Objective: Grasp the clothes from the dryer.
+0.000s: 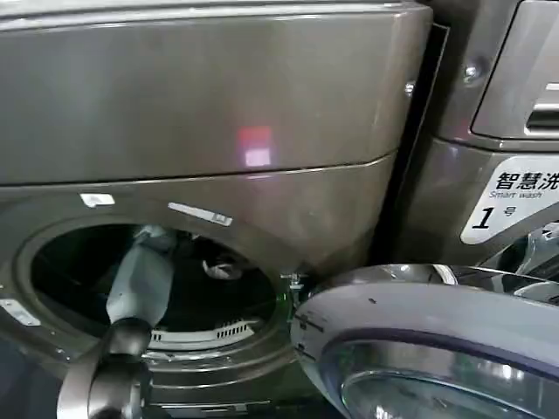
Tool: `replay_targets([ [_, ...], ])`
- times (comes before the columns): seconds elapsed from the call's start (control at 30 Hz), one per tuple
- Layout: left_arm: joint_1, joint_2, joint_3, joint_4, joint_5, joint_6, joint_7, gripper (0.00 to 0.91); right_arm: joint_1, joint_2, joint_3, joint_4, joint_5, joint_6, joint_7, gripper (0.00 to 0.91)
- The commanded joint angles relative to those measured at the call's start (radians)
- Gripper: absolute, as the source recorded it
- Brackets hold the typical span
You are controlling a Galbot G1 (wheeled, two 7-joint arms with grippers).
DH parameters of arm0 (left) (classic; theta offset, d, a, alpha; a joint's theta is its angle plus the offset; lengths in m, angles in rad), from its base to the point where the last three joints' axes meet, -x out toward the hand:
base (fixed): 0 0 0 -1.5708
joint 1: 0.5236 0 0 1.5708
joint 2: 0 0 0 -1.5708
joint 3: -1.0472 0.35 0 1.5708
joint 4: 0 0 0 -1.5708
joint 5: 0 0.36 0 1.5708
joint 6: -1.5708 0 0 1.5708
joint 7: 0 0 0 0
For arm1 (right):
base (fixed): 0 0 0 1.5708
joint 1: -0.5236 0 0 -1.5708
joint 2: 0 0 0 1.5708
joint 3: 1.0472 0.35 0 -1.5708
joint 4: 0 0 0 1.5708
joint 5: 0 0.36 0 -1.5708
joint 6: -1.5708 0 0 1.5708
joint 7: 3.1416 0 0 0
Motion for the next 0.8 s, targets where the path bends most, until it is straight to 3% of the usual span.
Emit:
replay_targets([
  [0.03,0.063,0.001,-0.011,-0.260,-0.158,0.068,-0.170,0.000,0.000,0.004,-0.006,0.036,-0.017,-0.041,-0.005,0.907],
  [0.07,0.077,0.002,-0.011,-0.291,-0.192,0.067,-0.193,0.000,0.003,0.004,-0.005,0.041,-0.011,-0.048,0.003,0.907],
  [0.13,0.103,-0.002,-0.013,-0.353,-0.253,0.095,-0.255,0.000,0.003,0.003,-0.012,0.030,-0.004,0.011,-0.002,0.907],
  [0.3,0.137,-0.017,-0.014,-0.440,-0.380,0.174,-0.452,0.000,0.001,0.003,-0.006,0.029,-0.018,0.020,-0.012,0.907],
  [0.37,0.146,-0.034,-0.013,-0.453,-0.451,0.215,-0.614,0.000,0.000,0.000,-0.004,0.025,-0.016,0.022,-0.010,0.907],
  [0.5,0.192,-0.059,-0.009,-0.507,-0.522,0.221,-0.806,0.000,-0.004,0.002,-0.006,0.025,-0.016,0.033,-0.012,0.907],
  [0.63,0.242,-0.093,-0.014,-0.566,-0.669,0.327,-1.023,0.000,-0.004,-0.002,-0.005,0.022,-0.015,0.039,-0.010,0.907],
  [0.8,0.322,-0.094,-0.009,-0.640,-0.833,0.373,-1.151,0.000,-0.009,-0.002,-0.005,0.019,-0.015,0.048,-0.009,0.907],
])
